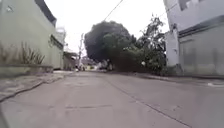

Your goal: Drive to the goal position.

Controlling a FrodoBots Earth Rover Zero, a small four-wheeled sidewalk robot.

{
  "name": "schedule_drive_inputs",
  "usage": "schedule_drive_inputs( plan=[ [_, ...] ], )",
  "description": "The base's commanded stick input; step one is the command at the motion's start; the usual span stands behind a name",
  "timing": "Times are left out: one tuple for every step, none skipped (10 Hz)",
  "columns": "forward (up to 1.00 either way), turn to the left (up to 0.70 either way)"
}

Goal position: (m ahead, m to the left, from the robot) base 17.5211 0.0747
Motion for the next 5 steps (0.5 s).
schedule_drive_inputs(
  plan=[
    [0.70, -0.34],
    [0.70, -0.34],
    [0.70, -0.34],
    [0.70, -0.34],
    [0.70, -0.34]
  ],
)
